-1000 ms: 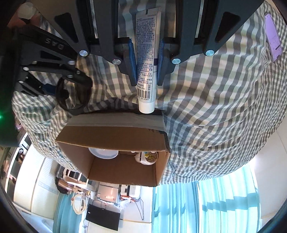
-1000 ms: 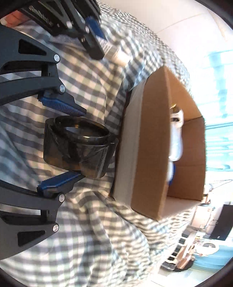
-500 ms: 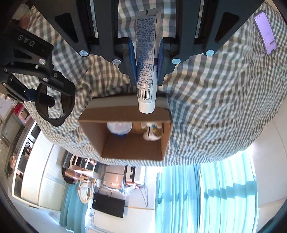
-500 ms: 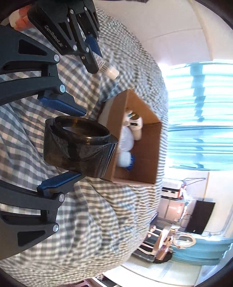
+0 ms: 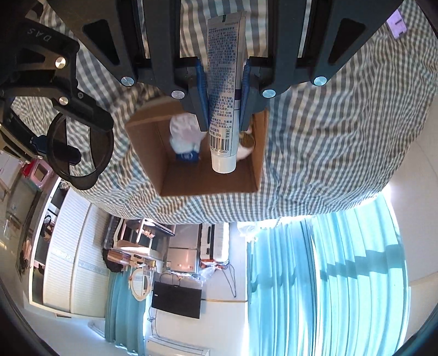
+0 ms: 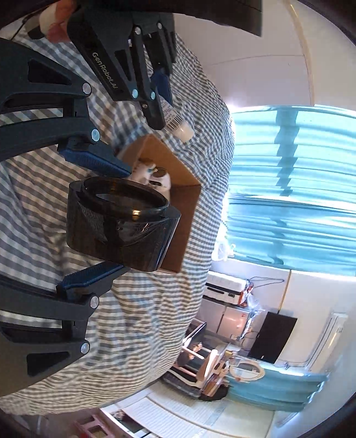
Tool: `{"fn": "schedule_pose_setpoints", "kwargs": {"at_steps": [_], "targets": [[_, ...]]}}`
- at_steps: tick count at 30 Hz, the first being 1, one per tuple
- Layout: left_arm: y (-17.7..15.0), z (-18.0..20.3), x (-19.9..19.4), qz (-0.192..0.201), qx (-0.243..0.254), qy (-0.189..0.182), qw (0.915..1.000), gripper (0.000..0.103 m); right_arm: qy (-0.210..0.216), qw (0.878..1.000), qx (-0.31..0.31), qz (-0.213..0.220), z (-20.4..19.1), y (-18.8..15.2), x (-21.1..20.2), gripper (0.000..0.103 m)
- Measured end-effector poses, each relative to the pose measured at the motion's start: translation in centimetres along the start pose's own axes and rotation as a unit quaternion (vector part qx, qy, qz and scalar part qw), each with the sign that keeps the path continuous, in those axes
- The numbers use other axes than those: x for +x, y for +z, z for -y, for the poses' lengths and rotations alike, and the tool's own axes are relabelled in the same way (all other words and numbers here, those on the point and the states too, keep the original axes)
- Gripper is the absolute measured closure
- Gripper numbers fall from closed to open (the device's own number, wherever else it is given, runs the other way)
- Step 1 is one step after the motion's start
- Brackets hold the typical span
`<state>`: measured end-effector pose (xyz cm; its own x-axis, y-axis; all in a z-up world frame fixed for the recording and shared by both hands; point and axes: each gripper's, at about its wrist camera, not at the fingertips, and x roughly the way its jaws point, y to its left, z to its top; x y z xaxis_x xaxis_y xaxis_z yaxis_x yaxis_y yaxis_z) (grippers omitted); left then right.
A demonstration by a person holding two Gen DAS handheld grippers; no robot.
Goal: Organize objects
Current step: 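Carry the cream tube and black cup with both grippers into the box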
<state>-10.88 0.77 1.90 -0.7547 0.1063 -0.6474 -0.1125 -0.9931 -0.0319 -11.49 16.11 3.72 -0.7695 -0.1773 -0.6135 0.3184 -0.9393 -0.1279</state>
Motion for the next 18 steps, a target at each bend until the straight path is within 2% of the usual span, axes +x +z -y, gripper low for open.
{"fn": "schedule_pose_setpoints", "kwargs": {"at_steps": [9, 18], "targets": [[5.2, -1.4, 5.4, -0.010, -0.003, -0.002, 0.9999, 0.083, 0.010, 1.000, -0.003, -0.002, 2.5, 5.2, 5.4, 0.041], [7.6, -1.2, 13.3, -0.040, 0.010, -0.013, 0.9991, 0.083, 0.024, 0.999, -0.010, -0.036, 4.3, 6.5, 13.2, 0.041]]}}
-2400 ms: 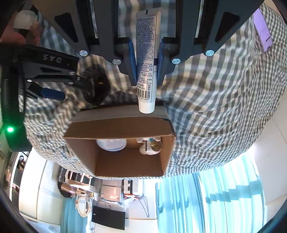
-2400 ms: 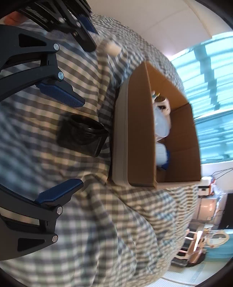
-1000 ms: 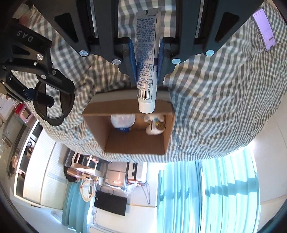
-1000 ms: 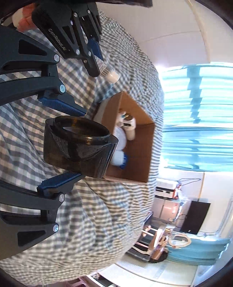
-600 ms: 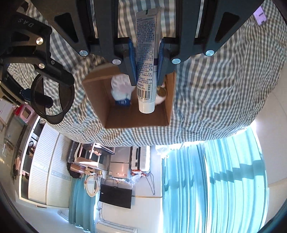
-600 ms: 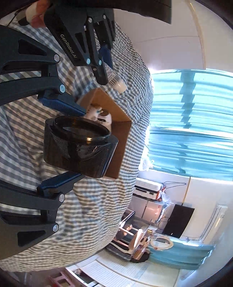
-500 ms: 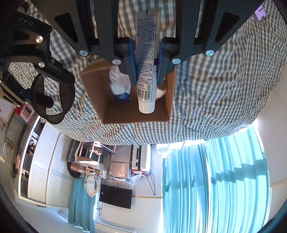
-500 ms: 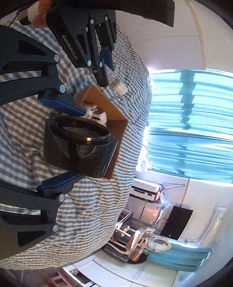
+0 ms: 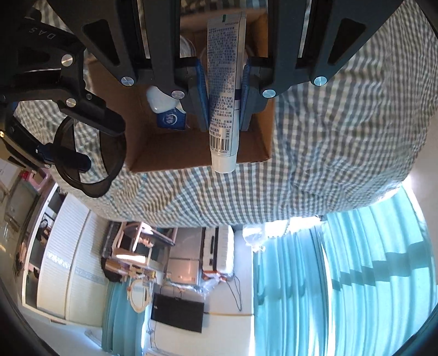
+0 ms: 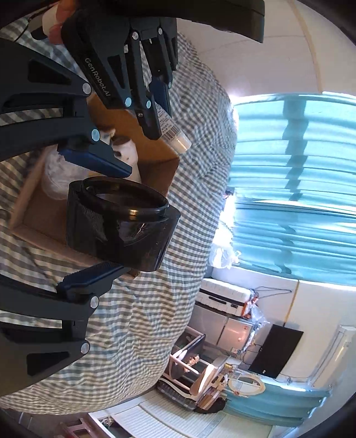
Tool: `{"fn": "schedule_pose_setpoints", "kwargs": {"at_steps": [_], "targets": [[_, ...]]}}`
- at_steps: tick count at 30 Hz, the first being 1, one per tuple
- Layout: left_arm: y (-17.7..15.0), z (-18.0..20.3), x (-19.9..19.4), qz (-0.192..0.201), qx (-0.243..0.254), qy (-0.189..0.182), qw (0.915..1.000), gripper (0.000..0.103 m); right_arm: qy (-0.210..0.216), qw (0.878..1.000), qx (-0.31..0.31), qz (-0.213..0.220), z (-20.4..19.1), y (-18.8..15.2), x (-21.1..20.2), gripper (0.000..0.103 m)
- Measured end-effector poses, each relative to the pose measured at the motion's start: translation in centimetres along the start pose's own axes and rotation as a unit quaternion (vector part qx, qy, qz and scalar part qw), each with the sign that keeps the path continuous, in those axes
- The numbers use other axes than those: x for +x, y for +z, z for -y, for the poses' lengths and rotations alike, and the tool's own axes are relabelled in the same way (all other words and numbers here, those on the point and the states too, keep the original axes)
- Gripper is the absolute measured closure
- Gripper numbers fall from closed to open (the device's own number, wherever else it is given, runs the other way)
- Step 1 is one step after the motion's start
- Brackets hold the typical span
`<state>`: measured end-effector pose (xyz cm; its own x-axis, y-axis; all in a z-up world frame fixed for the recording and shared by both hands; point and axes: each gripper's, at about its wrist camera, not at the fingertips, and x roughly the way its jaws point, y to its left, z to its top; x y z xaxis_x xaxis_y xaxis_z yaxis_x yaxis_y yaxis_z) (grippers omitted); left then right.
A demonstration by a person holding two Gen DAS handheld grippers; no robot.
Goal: Organize objects
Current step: 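Carry the cream tube and black cup with both grippers into the box, then open both grippers to drop the tube and cup in the box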
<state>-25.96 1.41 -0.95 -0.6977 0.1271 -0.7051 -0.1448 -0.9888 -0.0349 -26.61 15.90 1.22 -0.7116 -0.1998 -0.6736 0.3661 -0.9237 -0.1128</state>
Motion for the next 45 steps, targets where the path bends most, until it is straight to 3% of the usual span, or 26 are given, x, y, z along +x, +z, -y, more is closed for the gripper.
{"fn": "schedule_pose_setpoints", "kwargs": {"at_steps": [8, 15, 22, 27, 30, 34, 36, 39, 42, 45], "targets": [[-0.1, -0.3, 5.7, -0.035, 0.014, -0.031, 0.9988, 0.083, 0.015, 0.999, -0.007, -0.031, 0.6, -0.9, 5.5, 0.041], [0.3, -0.6, 8.4, -0.058, 0.018, -0.047, 0.9970, 0.082, 0.021, 0.999, -0.021, -0.044, 0.7, -1.6, 7.8, 0.041], [-0.5, -0.6, 10.1, -0.073, 0.012, -0.053, 0.9959, 0.082, 0.011, 0.998, -0.034, -0.054, 0.6, -2.4, 8.6, 0.041], [-1.1, -0.9, 10.4, -0.076, -0.001, -0.035, 0.9965, 0.082, 0.018, 0.999, -0.012, -0.047, 1.1, -2.0, 7.4, 0.040], [-1.2, -1.2, 10.0, -0.075, -0.008, -0.042, 0.9963, 0.079, 0.010, 0.999, -0.010, -0.035, 1.2, -1.6, 6.2, 0.035], [-1.3, -0.7, 8.7, -0.078, -0.004, -0.045, 0.9959, 0.063, 0.007, 0.999, -0.013, -0.035, 1.2, -1.3, 4.7, 0.032], [-1.1, -0.4, 8.0, -0.075, -0.007, -0.043, 0.9963, 0.041, 0.003, 0.999, -0.016, -0.034, 1.2, -1.2, 3.8, 0.031], [-1.0, -0.4, 6.4, -0.068, -0.009, -0.044, 0.9967, 0.031, 0.001, 1.000, -0.011, -0.028, 1.1, -1.2, 2.1, 0.029], [-0.8, -0.7, 4.4, -0.055, -0.006, -0.032, 0.9979, 0.017, -0.011, 1.000, 0.008, -0.021, 1.7, -1.1, 0.4, 0.019], [-0.1, -1.1, 2.1, -0.040, -0.010, -0.030, 0.9987, 0.015, -0.034, 0.999, 0.018, -0.004, 2.4, -0.9, -1.6, 0.014]]}}
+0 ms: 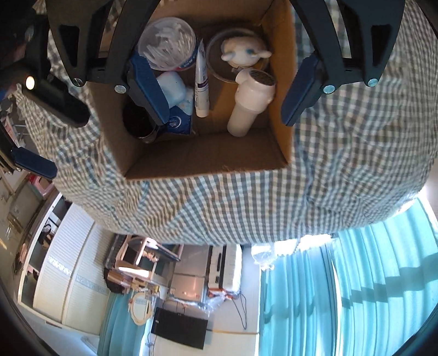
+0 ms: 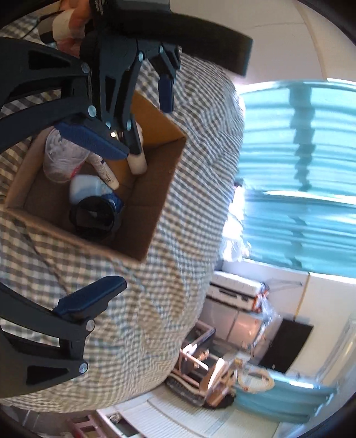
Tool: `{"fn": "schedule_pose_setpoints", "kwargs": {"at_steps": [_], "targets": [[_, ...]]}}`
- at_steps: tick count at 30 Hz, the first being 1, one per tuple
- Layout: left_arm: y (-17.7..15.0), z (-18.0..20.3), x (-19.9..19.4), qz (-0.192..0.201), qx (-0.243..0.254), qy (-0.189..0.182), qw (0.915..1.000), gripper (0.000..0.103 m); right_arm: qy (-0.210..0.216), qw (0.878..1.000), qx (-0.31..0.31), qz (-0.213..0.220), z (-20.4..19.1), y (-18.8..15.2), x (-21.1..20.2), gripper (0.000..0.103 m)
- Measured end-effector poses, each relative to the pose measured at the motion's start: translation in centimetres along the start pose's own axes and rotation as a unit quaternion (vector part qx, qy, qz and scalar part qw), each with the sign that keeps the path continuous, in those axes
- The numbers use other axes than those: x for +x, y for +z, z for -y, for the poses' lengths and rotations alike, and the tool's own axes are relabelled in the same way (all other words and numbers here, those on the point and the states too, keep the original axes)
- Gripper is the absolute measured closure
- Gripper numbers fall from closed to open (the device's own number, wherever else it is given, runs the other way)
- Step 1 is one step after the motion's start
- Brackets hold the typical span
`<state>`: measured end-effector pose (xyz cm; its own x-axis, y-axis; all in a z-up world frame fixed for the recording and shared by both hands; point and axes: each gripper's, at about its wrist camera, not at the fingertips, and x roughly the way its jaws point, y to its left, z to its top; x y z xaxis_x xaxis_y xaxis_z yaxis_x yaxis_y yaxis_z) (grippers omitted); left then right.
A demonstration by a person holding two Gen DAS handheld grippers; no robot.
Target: Organize objects
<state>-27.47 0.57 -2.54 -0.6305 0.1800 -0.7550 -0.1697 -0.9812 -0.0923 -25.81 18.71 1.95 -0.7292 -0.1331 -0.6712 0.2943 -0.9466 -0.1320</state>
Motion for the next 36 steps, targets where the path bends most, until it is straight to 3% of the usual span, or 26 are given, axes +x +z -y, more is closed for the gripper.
{"fn": "schedule_pose_setpoints", "kwargs": {"at_steps": [5, 13, 20, 24, 30, 36], "targets": [[0.9, 0.2, -3.8, 0.035, 0.003, 0.041, 0.9985, 0.011, -0.027, 0.999, 0.009, 0.026, 0.3, 0.7, -3.6, 0.008], [1.0, 2.0, -11.1, 0.107, 0.037, 0.097, 0.9888, 0.005, -0.051, 0.995, 0.023, 0.083, 0.1, 1.5, -10.1, 0.007], [0.3, 2.5, -16.5, 0.159, 0.036, 0.103, 0.9813, 0.002, -0.080, 0.982, 0.038, 0.167, -0.6, 0.9, -16.2, 0.003], [-0.8, 3.3, -19.8, 0.201, 0.047, 0.110, 0.9723, 0.000, -0.083, 0.975, 0.047, 0.200, -1.1, 0.1, -19.2, 0.002], [-3.0, 4.0, -23.4, 0.250, 0.041, 0.100, 0.9622, 0.000, -0.081, 0.968, 0.064, 0.230, -1.8, -2.1, -22.1, 0.002], [-7.1, 4.1, -24.9, 0.268, 0.015, 0.094, 0.9586, 0.000, -0.049, 0.969, 0.068, 0.233, -3.3, -6.7, -22.2, 0.001]]}}
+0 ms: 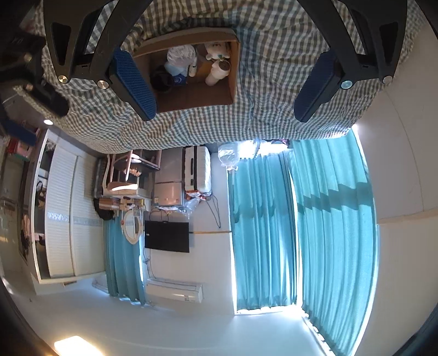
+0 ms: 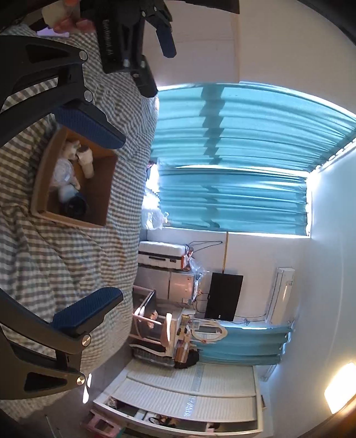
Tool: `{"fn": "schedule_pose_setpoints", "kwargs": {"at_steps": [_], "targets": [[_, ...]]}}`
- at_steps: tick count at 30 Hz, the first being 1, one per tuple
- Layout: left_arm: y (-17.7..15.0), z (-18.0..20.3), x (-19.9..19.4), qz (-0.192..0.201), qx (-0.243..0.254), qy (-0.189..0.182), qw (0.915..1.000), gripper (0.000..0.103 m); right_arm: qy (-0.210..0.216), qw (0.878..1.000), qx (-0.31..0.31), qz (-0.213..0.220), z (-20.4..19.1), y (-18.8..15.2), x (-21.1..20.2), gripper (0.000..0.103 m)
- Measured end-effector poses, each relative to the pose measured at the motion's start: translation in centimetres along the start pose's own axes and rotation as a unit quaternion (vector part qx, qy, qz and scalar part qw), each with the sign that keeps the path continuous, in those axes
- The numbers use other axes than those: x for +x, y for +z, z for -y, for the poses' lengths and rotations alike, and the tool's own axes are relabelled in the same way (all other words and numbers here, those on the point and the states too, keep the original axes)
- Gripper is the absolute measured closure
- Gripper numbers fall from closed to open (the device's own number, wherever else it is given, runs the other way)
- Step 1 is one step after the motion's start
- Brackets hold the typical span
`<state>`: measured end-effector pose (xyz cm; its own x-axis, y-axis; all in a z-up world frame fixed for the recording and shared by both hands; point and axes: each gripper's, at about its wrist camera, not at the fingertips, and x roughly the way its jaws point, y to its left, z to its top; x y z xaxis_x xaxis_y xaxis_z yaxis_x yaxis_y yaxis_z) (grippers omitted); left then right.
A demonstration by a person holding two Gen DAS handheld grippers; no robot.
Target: Organize objects
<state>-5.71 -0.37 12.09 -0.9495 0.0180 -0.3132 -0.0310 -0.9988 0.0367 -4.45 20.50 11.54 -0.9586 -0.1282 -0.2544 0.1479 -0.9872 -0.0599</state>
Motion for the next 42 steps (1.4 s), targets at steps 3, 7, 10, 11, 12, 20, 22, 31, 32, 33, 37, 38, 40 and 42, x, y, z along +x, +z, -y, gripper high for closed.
{"fn": "schedule_pose_setpoints", "kwargs": {"at_steps": [3, 7, 10, 11, 12, 20, 22, 31, 32, 33, 37, 38, 40, 42], "targets": [[-2.3, -0.3, -1.3, 0.012, -0.015, -0.002, 0.9998, 0.000, -0.011, 0.999, -0.041, -0.006, -1.2, -2.4, 0.6, 0.001], [-5.1, 0.0, -1.6, 0.029, 0.007, 0.025, 0.9992, 0.000, -0.019, 0.999, -0.036, -0.035, -1.1, -4.7, 1.9, 0.001], [-6.6, 0.4, -1.2, 0.022, 0.029, 0.048, 0.9982, 0.000, -0.016, 0.999, -0.014, -0.037, -0.5, -5.8, 2.2, 0.001], [-6.9, 0.2, -1.0, 0.020, 0.026, 0.047, 0.9983, 0.000, -0.019, 0.999, -0.014, -0.037, -0.4, -6.1, 2.3, 0.001], [-7.3, 0.0, -0.9, 0.018, 0.019, 0.043, 0.9987, 0.000, -0.023, 0.999, -0.016, -0.038, -0.3, -6.4, 2.4, 0.001], [-9.6, -0.4, 0.7, -0.014, 0.005, 0.039, 0.9991, 0.000, -0.054, 0.997, -0.011, -0.046, 0.4, -7.9, 3.0, 0.001], [-10.0, -0.4, 0.9, -0.020, 0.002, 0.034, 0.9992, 0.000, -0.053, 0.997, -0.008, -0.049, 0.5, -8.3, 3.1, 0.001], [-10.4, -0.2, 1.2, -0.028, 0.002, 0.033, 0.9991, 0.000, -0.054, 0.997, -0.004, -0.054, 0.7, -8.9, 3.3, 0.001], [-10.4, -0.2, 1.2, -0.030, 0.001, 0.032, 0.9991, 0.000, -0.056, 0.997, -0.006, -0.055, 0.7, -8.9, 3.3, 0.001], [-10.3, -0.3, 1.2, -0.031, 0.000, 0.030, 0.9991, 0.000, -0.057, 0.997, -0.008, -0.056, 0.6, -8.9, 3.3, 0.001], [-10.4, -0.4, 1.3, -0.033, -0.002, 0.032, 0.9989, 0.000, -0.057, 0.997, -0.005, -0.054, 0.6, -8.9, 3.2, 0.001], [-10.5, -0.4, 1.4, -0.034, -0.002, 0.033, 0.9989, 0.000, -0.056, 0.997, -0.004, -0.054, 0.7, -8.9, 3.2, 0.001], [-10.6, -0.4, 1.4, -0.036, -0.001, 0.032, 0.9988, 0.000, -0.055, 0.997, -0.003, -0.054, 0.6, -8.9, 3.1, 0.001], [-10.7, -0.3, 1.5, -0.037, 0.000, 0.030, 0.9989, 0.000, -0.056, 0.997, -0.003, -0.053, 0.6, -8.9, 3.1, 0.001]]}}
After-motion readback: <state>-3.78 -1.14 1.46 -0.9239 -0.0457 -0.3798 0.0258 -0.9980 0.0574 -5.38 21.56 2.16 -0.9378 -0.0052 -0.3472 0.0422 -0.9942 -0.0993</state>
